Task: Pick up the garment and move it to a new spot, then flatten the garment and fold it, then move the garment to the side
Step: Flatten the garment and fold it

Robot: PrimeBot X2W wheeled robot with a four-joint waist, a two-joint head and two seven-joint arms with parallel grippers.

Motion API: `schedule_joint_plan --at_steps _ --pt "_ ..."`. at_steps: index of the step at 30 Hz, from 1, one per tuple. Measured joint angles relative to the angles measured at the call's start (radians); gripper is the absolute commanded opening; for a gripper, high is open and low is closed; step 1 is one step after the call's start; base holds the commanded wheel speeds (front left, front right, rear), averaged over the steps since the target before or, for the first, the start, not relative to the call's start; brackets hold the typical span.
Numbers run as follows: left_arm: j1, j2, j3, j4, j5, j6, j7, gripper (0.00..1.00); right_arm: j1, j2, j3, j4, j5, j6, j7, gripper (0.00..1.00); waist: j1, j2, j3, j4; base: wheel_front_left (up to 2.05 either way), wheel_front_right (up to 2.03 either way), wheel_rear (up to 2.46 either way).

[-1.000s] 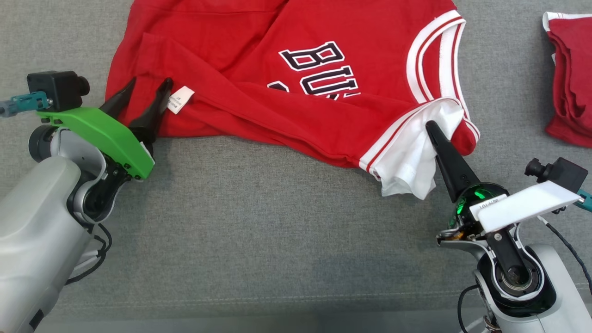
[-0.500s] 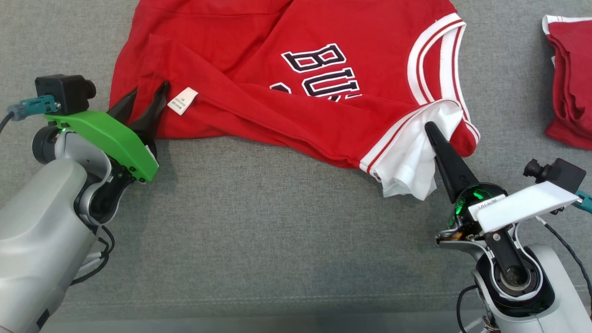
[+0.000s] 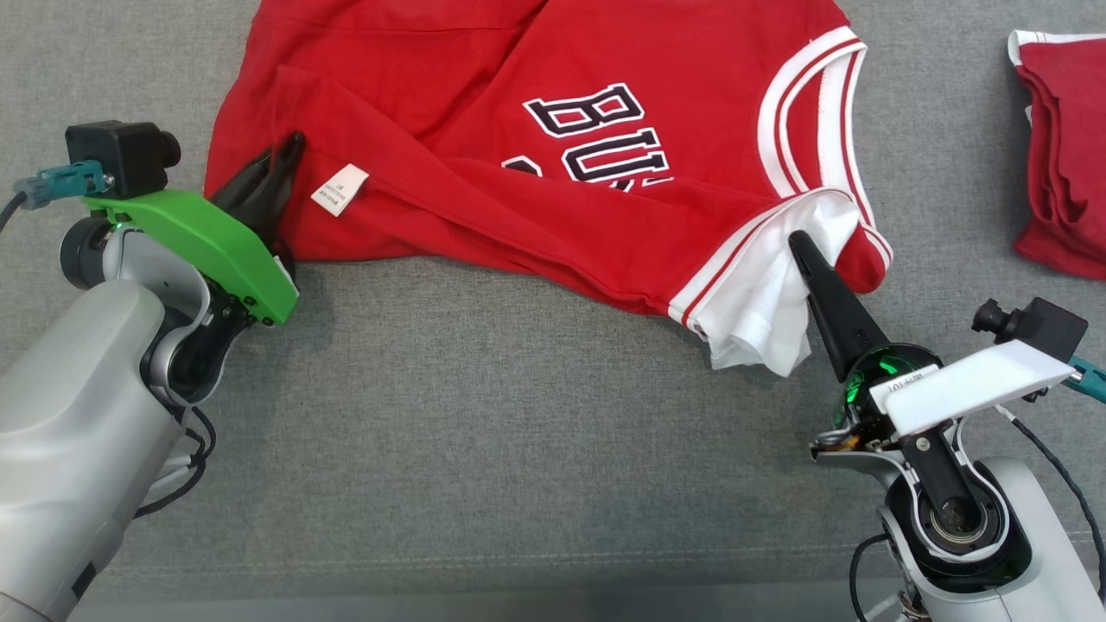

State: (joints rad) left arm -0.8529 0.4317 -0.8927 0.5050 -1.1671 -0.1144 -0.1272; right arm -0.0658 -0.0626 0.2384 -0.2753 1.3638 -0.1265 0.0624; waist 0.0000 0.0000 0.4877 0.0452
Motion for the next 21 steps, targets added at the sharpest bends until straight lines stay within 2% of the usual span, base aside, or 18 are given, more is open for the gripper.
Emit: schedule_joint_plan --at_steps 1,5,9,13,21 --pt "0.000 -0.001 0.000 0.001 0.000 0.000 -0.002 0.00 0.000 0.000 0.000 0.001 0.000 0.000 0.000 0.00 0.0000 0.0000 0.000 -0.001 0.00 0.00 0.00" --pt "0.000 -0.008 -0.006 0.004 0.000 0.000 -0.004 0.00 0.000 0.001 -0.002 0.005 0.001 0.000 -0.002 0.00 0.0000 0.0000 -0.004 -0.002 0.00 0.00 0.00" --pt "0.001 -0.010 0.021 -0.015 0.000 -0.001 -0.068 0.00 0.000 0.001 -0.007 0.014 0.002 0.000 -0.005 0.00 0.0000 0.0000 -0.021 0.000 0.00 0.00 0.00" --pt "0.023 -0.001 0.070 -0.088 -0.031 -0.001 -0.095 0.00 0.000 0.002 -0.030 0.003 0.018 0.000 -0.018 0.00 0.0000 0.0000 -0.046 0.000 0.00 0.00 0.00" --pt "0.146 0.016 0.119 -0.263 -0.141 -0.009 -0.104 0.00 -0.012 -0.006 -0.122 -0.097 0.046 0.000 -0.036 0.00 0.0000 0.0000 -0.104 0.024 0.00 0.00 0.00"
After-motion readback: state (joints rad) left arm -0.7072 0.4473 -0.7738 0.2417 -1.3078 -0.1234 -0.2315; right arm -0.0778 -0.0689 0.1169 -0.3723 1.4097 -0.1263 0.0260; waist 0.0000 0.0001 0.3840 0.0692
